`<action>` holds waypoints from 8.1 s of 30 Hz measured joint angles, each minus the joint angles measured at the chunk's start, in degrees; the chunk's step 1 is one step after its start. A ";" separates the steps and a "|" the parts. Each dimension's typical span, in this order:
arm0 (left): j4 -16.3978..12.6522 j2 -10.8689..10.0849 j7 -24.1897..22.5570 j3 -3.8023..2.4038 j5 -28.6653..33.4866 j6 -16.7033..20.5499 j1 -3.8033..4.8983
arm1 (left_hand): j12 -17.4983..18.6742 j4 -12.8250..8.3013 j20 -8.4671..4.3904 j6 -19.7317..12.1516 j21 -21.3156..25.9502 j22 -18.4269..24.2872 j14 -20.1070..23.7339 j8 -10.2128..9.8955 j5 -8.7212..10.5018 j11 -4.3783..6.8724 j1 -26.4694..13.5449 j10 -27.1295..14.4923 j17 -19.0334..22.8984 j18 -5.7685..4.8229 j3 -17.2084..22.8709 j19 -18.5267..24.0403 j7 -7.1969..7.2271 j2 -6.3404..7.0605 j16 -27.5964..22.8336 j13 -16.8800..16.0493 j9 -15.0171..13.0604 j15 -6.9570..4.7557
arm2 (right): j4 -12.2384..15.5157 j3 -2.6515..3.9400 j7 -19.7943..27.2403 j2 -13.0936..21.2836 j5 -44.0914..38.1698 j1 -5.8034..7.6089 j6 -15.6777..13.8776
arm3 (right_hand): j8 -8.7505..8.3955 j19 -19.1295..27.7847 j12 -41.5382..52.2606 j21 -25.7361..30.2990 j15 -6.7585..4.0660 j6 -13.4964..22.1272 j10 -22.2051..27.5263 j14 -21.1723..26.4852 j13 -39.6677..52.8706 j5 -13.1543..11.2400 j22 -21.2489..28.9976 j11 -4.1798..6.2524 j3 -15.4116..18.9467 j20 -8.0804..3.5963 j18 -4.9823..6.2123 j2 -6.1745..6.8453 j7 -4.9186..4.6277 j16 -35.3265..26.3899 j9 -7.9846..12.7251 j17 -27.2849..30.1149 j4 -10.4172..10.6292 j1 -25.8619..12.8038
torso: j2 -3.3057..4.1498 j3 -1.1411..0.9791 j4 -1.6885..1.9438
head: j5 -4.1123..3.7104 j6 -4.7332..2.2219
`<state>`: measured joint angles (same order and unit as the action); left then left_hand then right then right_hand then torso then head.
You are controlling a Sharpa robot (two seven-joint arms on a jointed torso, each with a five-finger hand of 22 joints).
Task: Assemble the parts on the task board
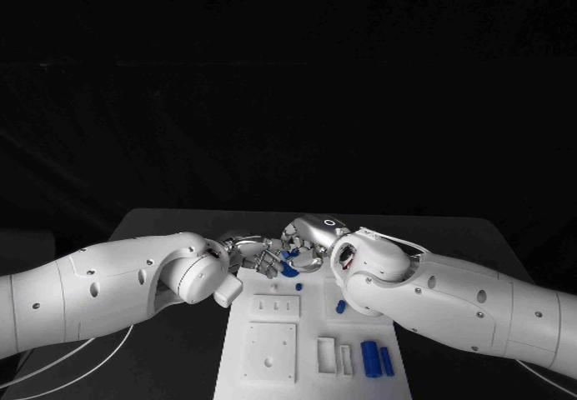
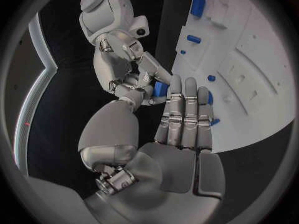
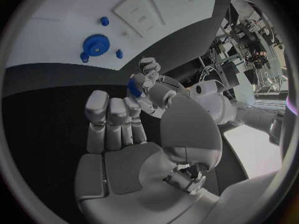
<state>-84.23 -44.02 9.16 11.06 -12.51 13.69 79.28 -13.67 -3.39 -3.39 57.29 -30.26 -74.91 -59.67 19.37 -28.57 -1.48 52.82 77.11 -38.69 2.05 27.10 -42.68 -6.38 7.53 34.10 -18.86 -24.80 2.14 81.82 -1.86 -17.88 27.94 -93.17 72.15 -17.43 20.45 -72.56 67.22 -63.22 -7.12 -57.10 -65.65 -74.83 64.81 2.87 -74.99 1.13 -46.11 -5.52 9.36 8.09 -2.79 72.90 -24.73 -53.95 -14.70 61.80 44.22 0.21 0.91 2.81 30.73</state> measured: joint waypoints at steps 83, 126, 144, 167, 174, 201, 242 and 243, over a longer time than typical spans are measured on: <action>0.38 0.23 2.52 -0.07 -2.95 -0.84 0.02 | -5.20 -11.06 -0.81 1.77 -2.34 0.00 -0.64 0.55 5.78 1.04 -0.22 -0.05 0.41 -1.19 8.56 1.22 -0.11 -7.58 3.90 -1.73 4.55 -0.64 | -0.77 -0.22 -0.69 -0.15 -0.18 -0.75 1.03 | -0.01 -0.11 0.00 0.00 -0.02 -0.27 -0.20 -0.02 0.04 0.00 0.00 0.20 -0.30 0.11 0.46 0.01 0.24 -0.23 0.01 0.00 -0.01 -0.01 | 0.02 -0.01 0.04 | -0.05 0.81; 2.22 0.66 7.08 -0.16 -23.89 -0.82 0.10 | -14.68 -12.70 -1.21 3.64 -6.04 -0.03 -4.83 3.76 2.22 4.26 -5.11 3.55 -1.07 -1.18 8.46 -0.85 -0.59 -8.98 11.64 -11.39 -12.58 -4.39 | -2.61 -0.40 3.54 6.23 5.66 -1.00 -5.33 | -6.16 4.84 -6.10 5.99 3.75 8.58 6.79 4.27 -5.28 6.93 1.41 -4.10 8.35 1.93 0.34 8.51 -5.42 -5.57 2.12 2.40 4.66 -3.11 | -0.10 -0.13 -0.01 | 0.48 1.25; 3.00 3.20 13.74 2.70 -40.42 -6.22 0.21 | -14.90 -12.94 -1.21 3.84 -6.70 -0.02 -4.83 3.42 1.56 4.35 -5.01 3.63 -1.03 -1.17 8.54 -0.85 -0.76 -8.90 12.08 -11.76 -13.75 -4.39 | -9.83 2.30 7.02 10.29 16.36 -0.08 -11.04 | -5.54 5.86 -6.10 6.97 3.64 9.47 7.00 5.14 -7.29 9.83 1.41 -3.89 9.36 2.95 0.35 8.58 -5.90 -6.23 1.66 3.15 5.68 -2.72 | -0.27 -0.16 0.07 | 0.97 2.36; 6.15 7.09 15.13 2.80 -41.58 -9.08 -2.65 | -14.90 -13.09 -1.21 3.95 -7.23 0.00 -4.83 2.75 0.90 4.25 -4.93 3.54 -0.93 -1.18 8.54 -0.85 -0.87 -8.97 12.08 -12.12 -14.37 -4.39 | -11.57 3.16 8.56 9.09 20.77 0.10 -12.15 | -5.54 6.05 -6.32 7.32 3.47 9.54 7.40 5.37 -8.09 10.34 1.35 -3.89 9.36 3.16 0.40 8.46 -6.18 -6.23 1.61 3.41 5.68 -2.61 | -0.24 -0.22 0.07 | 0.79 4.14; 6.15 7.15 15.22 2.80 -41.62 -9.44 -2.72 | -14.90 -13.17 -1.21 3.99 -7.25 0.00 -4.83 2.67 0.90 4.45 -4.93 3.74 -0.93 -1.18 8.61 -0.85 -0.84 -8.97 12.28 -12.13 -14.37 -4.39 | -11.59 3.16 8.56 8.87 20.94 0.10 -12.14 | -5.54 6.05 -6.32 7.31 3.47 9.55 7.40 5.37 -8.26 10.34 1.35 -3.89 9.35 3.16 0.40 8.35 -6.19 -6.23 1.62 3.47 5.68 -2.50 | -0.27 -0.21 0.17 | 0.66 4.42; 6.13 7.21 15.83 2.79 -42.06 -10.92 -2.96 | -14.90 -13.14 -1.21 4.17 -7.94 0.00 -4.82 2.76 0.67 4.44 -4.93 3.73 -0.80 -1.17 8.60 -0.85 -0.74 -8.97 12.27 -12.29 -14.72 -4.38 | -11.70 3.17 8.54 8.70 21.08 0.10 -12.01 | -5.54 6.05 -6.28 7.55 3.56 9.69 7.40 5.45 -8.58 10.33 1.31 -3.89 9.35 3.17 0.40 8.12 -6.12 -6.23 1.58 3.57 5.68 -2.27 | -0.33 -0.31 0.14 | 0.82 4.65; 5.33 6.96 16.89 2.76 -43.35 -8.89 -3.28 | -19.33 -13.12 -5.82 5.52 -35.32 -0.02 -11.18 -1.90 0.65 6.07 -5.20 5.40 -9.67 1.63 8.74 -15.30 0.59 -9.24 35.56 -12.75 -20.52 -9.95 | -11.72 3.17 8.55 8.69 21.13 0.10 -11.70 | -5.34 6.04 -6.05 7.54 3.65 9.44 7.40 5.54 -9.50 12.23 1.05 -3.89 9.51 3.17 0.40 7.90 -6.07 -6.23 1.40 3.80 5.85 -2.05 | -0.29 -0.26 0.11 | 0.90 4.53; 5.33 6.96 16.91 2.76 -43.37 -8.79 -3.28 | -19.34 -13.12 -5.82 5.53 -35.32 -0.02 -11.18 -1.91 0.65 6.07 -5.20 5.40 -9.70 1.65 8.74 -15.30 0.59 -9.24 35.56 -12.75 -20.53 -9.95 | -11.72 3.17 8.55 8.70 21.13 0.10 -11.69 | -5.34 6.04 -6.05 7.54 3.65 9.44 7.40 5.54 -9.50 12.23 1.05 -3.89 9.51 3.17 0.40 7.90 -6.07 -6.23 1.40 3.80 5.84 -2.05 | -0.30 -0.27 0.11 | 0.88 4.54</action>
<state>-78.90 -37.07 26.07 13.83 -55.89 4.90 76.00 -33.01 -16.52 -9.21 62.82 -65.58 -74.93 -70.85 17.46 -27.92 4.60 47.62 82.51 -48.40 3.70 35.84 -57.97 -5.79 -1.70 69.67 -31.61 -45.32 -7.80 70.10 1.31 -9.33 36.63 -72.04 72.25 -29.12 15.11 -66.52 61.18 -55.68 -3.48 -47.67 -58.25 -69.29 55.31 15.10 -73.94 -2.76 -36.61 -2.34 9.76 15.99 -8.86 66.66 -23.33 -50.15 -8.86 59.75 43.92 -0.05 1.02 3.69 35.28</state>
